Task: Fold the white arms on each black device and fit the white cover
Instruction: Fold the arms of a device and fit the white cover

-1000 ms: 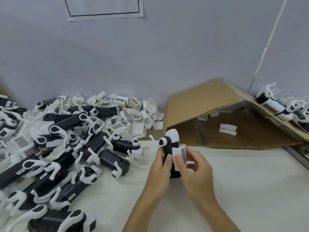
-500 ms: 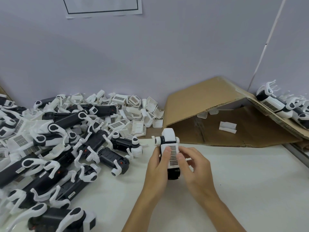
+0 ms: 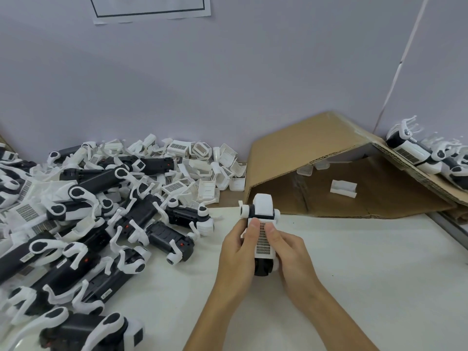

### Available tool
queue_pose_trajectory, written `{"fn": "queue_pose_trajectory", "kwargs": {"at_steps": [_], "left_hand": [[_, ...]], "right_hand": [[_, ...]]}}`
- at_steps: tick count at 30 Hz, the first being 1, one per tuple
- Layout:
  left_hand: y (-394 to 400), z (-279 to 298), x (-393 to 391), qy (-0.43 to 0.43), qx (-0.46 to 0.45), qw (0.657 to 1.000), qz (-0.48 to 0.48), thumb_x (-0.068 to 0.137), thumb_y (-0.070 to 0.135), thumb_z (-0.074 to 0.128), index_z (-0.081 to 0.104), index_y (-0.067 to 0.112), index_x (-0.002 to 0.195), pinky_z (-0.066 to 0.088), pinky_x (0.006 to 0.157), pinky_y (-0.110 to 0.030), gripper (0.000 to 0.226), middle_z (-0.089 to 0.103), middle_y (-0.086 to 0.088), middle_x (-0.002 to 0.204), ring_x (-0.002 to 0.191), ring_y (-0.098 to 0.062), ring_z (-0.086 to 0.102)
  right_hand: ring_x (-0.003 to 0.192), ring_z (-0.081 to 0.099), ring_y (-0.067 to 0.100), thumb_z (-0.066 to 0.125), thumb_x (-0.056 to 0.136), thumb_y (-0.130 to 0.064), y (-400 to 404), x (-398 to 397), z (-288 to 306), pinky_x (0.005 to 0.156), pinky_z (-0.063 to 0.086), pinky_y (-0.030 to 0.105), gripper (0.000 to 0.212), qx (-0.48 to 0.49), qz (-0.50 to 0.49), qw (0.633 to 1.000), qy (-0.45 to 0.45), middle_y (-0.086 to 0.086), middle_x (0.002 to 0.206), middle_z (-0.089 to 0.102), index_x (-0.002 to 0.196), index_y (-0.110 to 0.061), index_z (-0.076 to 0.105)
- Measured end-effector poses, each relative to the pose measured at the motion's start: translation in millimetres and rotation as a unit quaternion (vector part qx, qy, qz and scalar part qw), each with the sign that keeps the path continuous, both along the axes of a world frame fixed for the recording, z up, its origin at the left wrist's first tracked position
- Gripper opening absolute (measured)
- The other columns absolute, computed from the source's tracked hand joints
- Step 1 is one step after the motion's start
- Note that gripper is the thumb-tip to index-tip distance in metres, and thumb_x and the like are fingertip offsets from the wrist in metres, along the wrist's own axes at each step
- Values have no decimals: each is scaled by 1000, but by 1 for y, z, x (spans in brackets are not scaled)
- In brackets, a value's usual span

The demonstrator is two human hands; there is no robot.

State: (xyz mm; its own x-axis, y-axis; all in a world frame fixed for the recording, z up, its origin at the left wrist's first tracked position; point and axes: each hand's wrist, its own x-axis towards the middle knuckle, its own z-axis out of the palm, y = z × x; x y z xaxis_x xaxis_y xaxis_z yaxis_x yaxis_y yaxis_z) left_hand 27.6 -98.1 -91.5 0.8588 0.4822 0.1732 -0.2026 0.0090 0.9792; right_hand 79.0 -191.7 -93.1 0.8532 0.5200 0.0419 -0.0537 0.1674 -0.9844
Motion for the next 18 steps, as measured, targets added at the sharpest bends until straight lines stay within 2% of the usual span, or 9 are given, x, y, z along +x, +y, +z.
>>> {"fn": "queue_pose_trajectory", "kwargs": {"at_steps": [3,6,10,12,15,18], "left_hand": [[-1,0,0,5,6,1000,-5,97,50,48,74,26,100,55,67,-21,36,76,-3,90,83,-14,72],[-2,1,0,2,1,1000,-8,97,50,50,76,22,96,52,62,-20,38,75,-6,84,75,-13,71],[-1,2,1,5,-29,999,-21,88,49,50,77,27,93,54,64,-21,36,76,-6,86,78,-15,72],[0,2,1,20,-51,998,-35,88,51,51,77,28,98,55,69,-21,36,77,-5,93,86,-16,74],[1,3,1,38,-75,995,-60,92,47,61,74,25,110,56,80,-29,31,76,-7,103,99,-21,72],[1,1,2,32,-68,996,-43,88,41,56,73,25,112,55,75,-24,34,76,-3,101,96,-17,72]], "right_hand": [[90,75,24,57,77,-66,-1,1,1,75,62,37,56,-1,-16,1000,13,10,91,77,89,-18,81],[84,75,20,53,79,-63,0,1,-1,72,63,35,47,-17,-45,999,-15,4,84,78,80,-25,81],[79,75,16,54,77,-63,1,0,-1,63,61,26,44,-19,-60,998,-18,1,79,77,74,-28,81],[79,75,14,54,76,-65,1,0,-1,59,58,22,45,-17,-54,998,-1,0,81,78,77,-29,81],[87,75,16,55,77,-64,-1,2,0,64,59,25,41,8,-15,1000,21,2,89,78,87,-33,81],[91,75,18,56,83,-52,-4,3,1,69,59,25,35,11,-1,1000,16,4,93,78,93,-29,81]]}}
